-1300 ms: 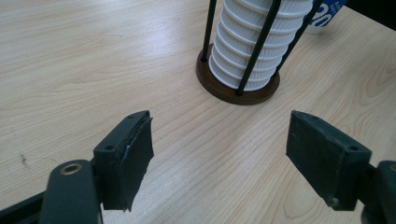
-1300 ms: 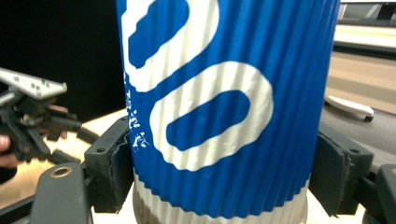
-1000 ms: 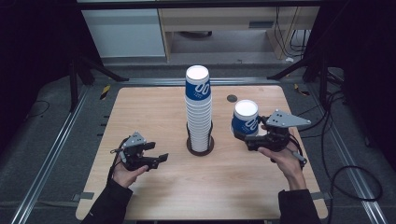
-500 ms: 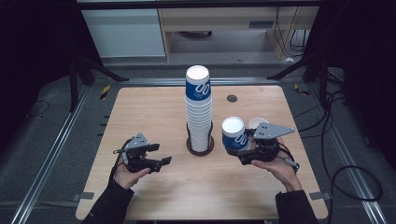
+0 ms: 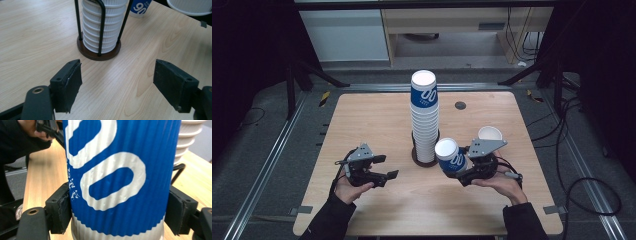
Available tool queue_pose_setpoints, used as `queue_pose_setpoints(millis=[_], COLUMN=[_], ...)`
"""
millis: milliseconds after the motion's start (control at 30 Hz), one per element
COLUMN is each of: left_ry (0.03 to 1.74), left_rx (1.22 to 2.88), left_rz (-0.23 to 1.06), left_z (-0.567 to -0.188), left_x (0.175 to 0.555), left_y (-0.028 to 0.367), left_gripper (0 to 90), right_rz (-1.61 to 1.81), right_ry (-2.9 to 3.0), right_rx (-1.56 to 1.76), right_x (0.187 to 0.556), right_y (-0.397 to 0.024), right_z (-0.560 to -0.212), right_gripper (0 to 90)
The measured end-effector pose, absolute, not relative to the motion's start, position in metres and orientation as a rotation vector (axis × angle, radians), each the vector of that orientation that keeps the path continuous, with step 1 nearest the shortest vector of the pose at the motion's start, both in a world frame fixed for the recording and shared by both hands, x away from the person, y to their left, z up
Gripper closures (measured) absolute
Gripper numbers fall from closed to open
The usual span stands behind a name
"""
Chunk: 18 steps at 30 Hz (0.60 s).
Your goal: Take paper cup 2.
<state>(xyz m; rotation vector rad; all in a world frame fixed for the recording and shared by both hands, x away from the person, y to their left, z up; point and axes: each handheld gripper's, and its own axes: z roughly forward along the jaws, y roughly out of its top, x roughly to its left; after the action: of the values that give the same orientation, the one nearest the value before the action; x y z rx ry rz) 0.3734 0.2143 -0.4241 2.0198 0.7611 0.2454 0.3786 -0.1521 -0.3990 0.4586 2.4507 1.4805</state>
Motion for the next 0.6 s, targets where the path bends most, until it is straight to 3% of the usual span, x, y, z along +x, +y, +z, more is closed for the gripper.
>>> queue_pose_setpoints(millis=[600], left_ry=[0.644], left_rx=[2.072], left_rz=[0.169], left_z=[-0.421], left_x=[0.364], left_y=[0.199], left_gripper=[21.7], right_rz=[1.392], right_ry=[2.606], right_rx=[0.293], right_x=[0.378], right_y=[-0.125], right_z=[-0.413], right_gripper=[21.5])
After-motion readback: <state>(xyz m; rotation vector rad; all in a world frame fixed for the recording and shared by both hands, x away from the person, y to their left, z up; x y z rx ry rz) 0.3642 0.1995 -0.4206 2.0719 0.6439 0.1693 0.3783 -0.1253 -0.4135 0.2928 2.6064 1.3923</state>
